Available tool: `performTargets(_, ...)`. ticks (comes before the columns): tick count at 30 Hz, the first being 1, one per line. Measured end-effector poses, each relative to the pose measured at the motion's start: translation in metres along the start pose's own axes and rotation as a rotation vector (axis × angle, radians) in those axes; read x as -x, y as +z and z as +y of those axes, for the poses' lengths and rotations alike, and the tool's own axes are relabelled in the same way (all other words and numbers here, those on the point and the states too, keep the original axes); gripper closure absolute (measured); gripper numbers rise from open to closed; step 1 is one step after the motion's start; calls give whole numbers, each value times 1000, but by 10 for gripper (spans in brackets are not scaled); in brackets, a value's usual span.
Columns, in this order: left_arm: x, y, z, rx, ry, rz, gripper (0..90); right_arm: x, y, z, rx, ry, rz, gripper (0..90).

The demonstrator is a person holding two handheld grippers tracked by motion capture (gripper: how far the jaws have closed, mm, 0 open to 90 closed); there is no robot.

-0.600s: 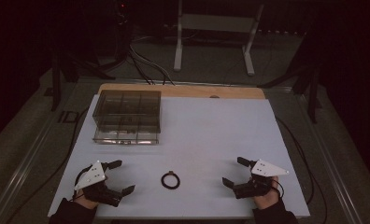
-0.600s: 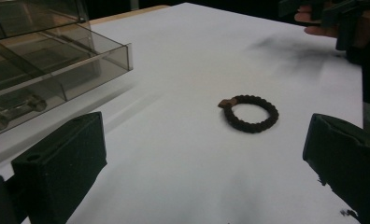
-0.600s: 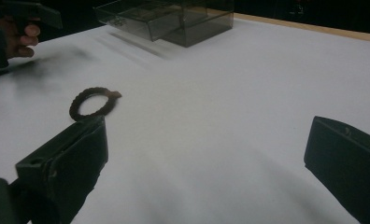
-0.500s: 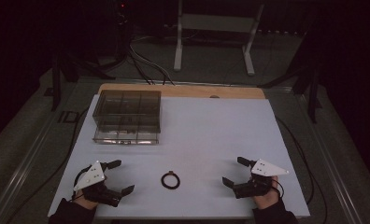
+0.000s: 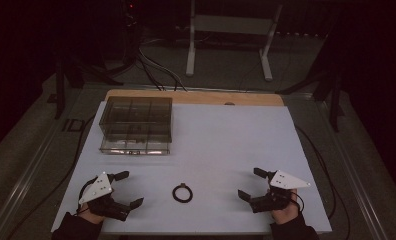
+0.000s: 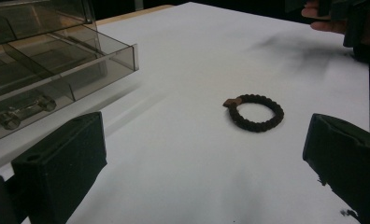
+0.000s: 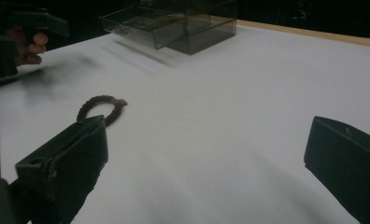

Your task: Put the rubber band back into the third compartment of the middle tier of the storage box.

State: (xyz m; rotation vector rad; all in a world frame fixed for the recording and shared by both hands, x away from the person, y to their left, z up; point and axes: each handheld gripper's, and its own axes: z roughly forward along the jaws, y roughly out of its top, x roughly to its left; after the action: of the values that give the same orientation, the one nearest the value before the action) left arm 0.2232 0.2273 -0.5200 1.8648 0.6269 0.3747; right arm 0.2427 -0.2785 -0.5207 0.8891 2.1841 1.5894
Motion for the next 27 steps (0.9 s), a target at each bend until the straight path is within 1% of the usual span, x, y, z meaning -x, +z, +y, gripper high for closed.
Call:
performTargets(5,1,-1,2,10,-15,-7,3,0,1,0,-15,-11,-16,0)
performTargets(8,2,-1,4,4,-16,-7,3,-1,1,0,-12,-13,-22,0)
performTargets(10,2,-1,5,3,-9,-3,3,-1,2,0,-22,-19,-26,0)
performTargets(11,2,-1,6,7,-8,-3,3,-2,2,0,-19,-20,-26,0)
performTargets(15,4,-3,11,37,-33,-2,3,-3,2,1,-15,-22,-26,0)
performTargets(18,6,-5,17,45,-29,11,3,-4,2,0,-15,-24,-21,0)
performTargets(21,5,-6,21,48,-32,24,3,-4,2,1,-10,-19,-19,0)
performTargets(27,3,-4,28,38,-27,29,3,-4,1,1,1,-13,-23,0)
